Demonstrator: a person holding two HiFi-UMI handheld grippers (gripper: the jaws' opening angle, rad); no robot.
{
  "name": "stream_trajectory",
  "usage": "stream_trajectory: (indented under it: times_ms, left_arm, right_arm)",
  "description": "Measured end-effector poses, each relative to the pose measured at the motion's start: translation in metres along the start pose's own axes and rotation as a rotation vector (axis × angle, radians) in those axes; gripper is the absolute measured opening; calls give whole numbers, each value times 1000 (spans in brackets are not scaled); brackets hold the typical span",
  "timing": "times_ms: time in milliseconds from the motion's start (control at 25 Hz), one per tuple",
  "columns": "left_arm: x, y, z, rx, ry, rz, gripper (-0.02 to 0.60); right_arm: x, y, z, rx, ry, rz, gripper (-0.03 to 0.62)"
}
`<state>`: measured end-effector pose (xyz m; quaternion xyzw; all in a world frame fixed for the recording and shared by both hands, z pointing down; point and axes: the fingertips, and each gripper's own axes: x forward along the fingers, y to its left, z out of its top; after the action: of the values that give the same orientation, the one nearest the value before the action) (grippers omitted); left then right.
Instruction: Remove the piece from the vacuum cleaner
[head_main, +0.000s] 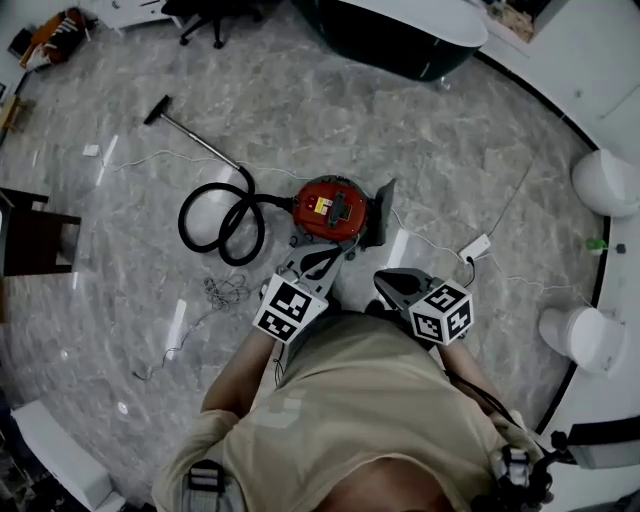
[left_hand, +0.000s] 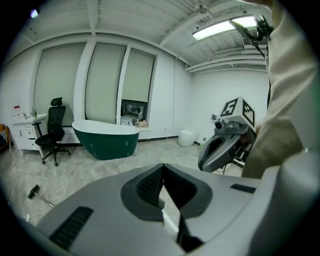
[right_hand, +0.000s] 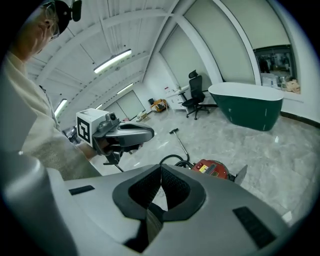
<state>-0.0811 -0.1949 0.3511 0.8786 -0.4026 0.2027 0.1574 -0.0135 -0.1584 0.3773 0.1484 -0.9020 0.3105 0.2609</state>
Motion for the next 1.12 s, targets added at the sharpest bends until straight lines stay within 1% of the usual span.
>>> stream_trajectory:
  times_ms: [160,280,360,560,800,960,1120]
  left_arm:
    - [4,20,-2,39,9,-52,3]
    - [7,34,-6,40,20,-73,3]
    - [10,39,-7,40,30,-80,3]
    - [20,45,-8,38,53,-84,3]
    - [36,50,-13,15,98,-50,3]
    - [60,53,-12,-28,139,-3,3]
    - [93,51,-7,-75,189,18,3]
  right_arm:
    - [14,-2,5,57,-10,-41,2]
    - [21,-6,8,87,-9,-72,2]
    - [25,-8,10,102,-4,-75,2]
    - [37,-12,13,118,14,-28,2]
    - [45,-27,7,132,42,29,2]
    - [39,-55,5,152,65,71,2]
    - [32,-94,0,174,107,106,2]
